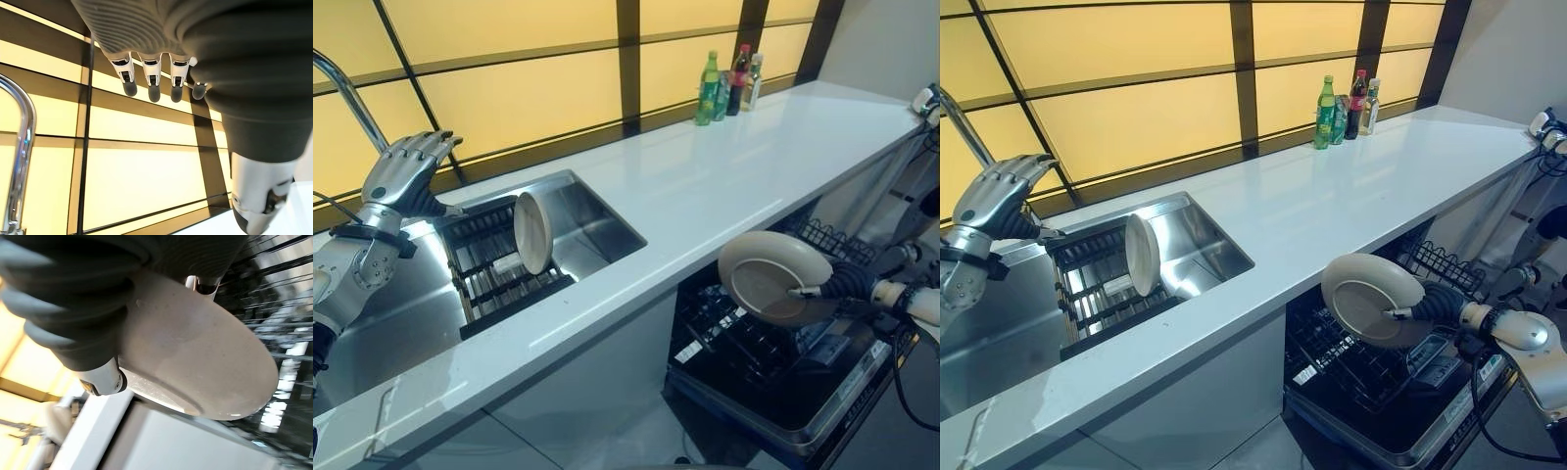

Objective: Pick up plates and place into dishwasher.

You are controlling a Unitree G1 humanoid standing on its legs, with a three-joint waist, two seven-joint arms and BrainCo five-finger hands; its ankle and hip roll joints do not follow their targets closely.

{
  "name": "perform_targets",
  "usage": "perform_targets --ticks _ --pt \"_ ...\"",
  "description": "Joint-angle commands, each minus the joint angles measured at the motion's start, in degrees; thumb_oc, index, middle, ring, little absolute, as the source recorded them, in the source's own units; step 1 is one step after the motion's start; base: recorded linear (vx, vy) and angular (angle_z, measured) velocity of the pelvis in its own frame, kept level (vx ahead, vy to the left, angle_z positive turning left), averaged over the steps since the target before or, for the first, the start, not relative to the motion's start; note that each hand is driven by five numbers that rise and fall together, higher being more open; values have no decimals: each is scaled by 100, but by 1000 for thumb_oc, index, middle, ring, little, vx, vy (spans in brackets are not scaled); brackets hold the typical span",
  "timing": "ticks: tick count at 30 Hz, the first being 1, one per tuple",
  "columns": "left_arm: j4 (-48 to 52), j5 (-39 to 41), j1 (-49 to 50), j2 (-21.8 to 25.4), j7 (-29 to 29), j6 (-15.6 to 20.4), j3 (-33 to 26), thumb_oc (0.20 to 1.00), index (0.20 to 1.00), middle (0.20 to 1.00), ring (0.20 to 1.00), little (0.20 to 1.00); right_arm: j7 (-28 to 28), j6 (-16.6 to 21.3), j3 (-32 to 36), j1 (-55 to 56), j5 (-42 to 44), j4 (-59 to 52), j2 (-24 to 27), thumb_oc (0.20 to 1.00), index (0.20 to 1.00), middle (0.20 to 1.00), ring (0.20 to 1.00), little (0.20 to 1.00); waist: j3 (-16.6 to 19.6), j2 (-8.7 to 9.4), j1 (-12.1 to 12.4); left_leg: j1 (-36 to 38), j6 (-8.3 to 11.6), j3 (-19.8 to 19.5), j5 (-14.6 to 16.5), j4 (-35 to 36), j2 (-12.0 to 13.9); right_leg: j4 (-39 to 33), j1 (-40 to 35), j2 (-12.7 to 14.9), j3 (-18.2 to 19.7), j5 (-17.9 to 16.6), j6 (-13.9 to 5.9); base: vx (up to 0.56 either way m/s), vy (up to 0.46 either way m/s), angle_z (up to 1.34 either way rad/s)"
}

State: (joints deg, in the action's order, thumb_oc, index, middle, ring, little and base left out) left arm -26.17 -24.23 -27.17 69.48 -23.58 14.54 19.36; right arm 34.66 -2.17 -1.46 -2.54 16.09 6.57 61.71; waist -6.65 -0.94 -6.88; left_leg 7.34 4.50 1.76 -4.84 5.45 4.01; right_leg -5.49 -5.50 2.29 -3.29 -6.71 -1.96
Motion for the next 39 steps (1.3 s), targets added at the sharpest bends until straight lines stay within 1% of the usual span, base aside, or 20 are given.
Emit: perform_targets --ticks 1,3,7,13,16,18,20,22,23,27,28,32,38,39 --pt "-176 -73 -794 477 -32 -209 264 1000 1000 1000 1000 1000 -242 141 -353 -508 -29 95 314 200 200 200 200 200 5 169 74 47 -254 213 509 -45 -366 49 -66 214 90 210 -541 0 0 0" --pt "-238 -21 -1039 476 -37 -268 491 1000 1000 1000 1000 1000 -415 190 -542 -717 -83 170 266 200 200 200 200 200 -74 154 84 -10 -253 202 490 -45 -366 49 -6 220 100 189 -542 -34 26 -6" --pt "-399 -134 -1477 363 -96 -343 877 1000 1000 1000 1000 1000 -671 158 -1081 -1251 -382 324 94 200 200 200 200 200 -241 101 103 -126 -255 183 454 -45 -369 49 118 242 128 151 -540 -59 44 -13" --pt "-667 -288 -2819 195 3 -555 1987 1000 1000 1000 1000 1000 -1240 237 -2306 -2652 -708 1143 -30 200 200 200 200 200 -693 -9 141 -447 -233 118 356 -45 -388 49 430 301 166 74 -537 -130 58 -2" --pt "-794 -355 -3407 87 82 -623 2411 1000 1000 1000 1000 1000 -1498 174 -2770 -3279 -703 1556 -187 200 200 200 200 200 -878 -47 169 -613 -226 70 309 -45 -399 49 589 327 178 43 -534 -130 37 -1" --pt "-923 -388 -3810 -15 169 -617 2713 1000 1000 1000 1000 1000 -1623 61 -3109 -3718 -769 1909 -279 200 200 200 200 200 -1004 -74 191 -721 -216 43 278 -45 -405 49 700 346 174 19 -532 -138 31 0" --pt "-1073 -529 -4266 -110 371 -611 3113 1000 1000 1000 1000 1000 -1816 94 -3501 -4200 -785 2430 -321 200 200 200 200 200 -1120 -108 224 -824 -205 7 245 -45 -409 49 803 361 151 -11 -534 -113 25 0" --pt "-1196 -513 -4537 -197 412 -614 3390 1000 1000 1000 1000 1000 -1960 121 -3709 -4548 -848 2826 -452 200 200 200 200 200 -1210 -122 240 -888 -197 -9 223 -45 -413 49 876 371 146 -31 -529 -72 23 0" --pt "-1236 -520 -4615 -242 450 -608 3438 1000 1000 1000 1000 1000 -2003 115 -3761 -4649 -860 2931 -510 200 200 200 200 200 -1233 -127 249 -904 -196 -11 214 -45 -415 49 888 376 136 -35 -525 -50 19 0" --pt "-1378 -642 -5034 -378 722 -538 3779 1000 1000 1000 1000 1000 -2178 -73 -4004 -5137 -1096 3352 -706 200 200 200 200 200 -1364 -153 285 -1021 -187 -73 167 -45 -457 49 1009 390 124 -81 -515 -50 16 1" --pt "-1421 -699 -5107 -395 813 -494 3847 1000 1000 1000 1000 1000 -2188 -164 -4073 -5209 -1079 3418 -710 200 200 200 200 200 -1389 -162 286 -1048 -184 -78 167 -45 -460 53 1044 393 114 -84 -516 -54 20 2" --pt "-1617 -832 -5405 -493 1145 -394 4140 1000 1000 1000 1000 1000 -2163 -247 -4229 -5486 -1151 3901 -808 200 200 200 200 200 -1480 -195 289 -1106 -180 -92 137 -45 -489 75 1123 406 93 -113 -512 -23 13 1" --pt "-1710 -860 -5679 -550 1737 -234 4402 1000 1000 1000 1000 1000 -2155 -553 -4322 -5661 -1462 4298 -927 200 200 200 200 200 -1559 -237 314 -1094 -181 -87 138 -45 -542 108 1141 441 42 -125 -510 0 0 0" --pt "-1730 -873 -5695 -562 1861 -211 4419 1000 1000 1000 1000 1000 -2058 -658 -4329 -5702 -1556 4363 -949 200 200 200 200 200 -1569 -241 320 -1095 -182 -89 138 -45 -556 111 1145 442 39 -125 -508 0 0 0"
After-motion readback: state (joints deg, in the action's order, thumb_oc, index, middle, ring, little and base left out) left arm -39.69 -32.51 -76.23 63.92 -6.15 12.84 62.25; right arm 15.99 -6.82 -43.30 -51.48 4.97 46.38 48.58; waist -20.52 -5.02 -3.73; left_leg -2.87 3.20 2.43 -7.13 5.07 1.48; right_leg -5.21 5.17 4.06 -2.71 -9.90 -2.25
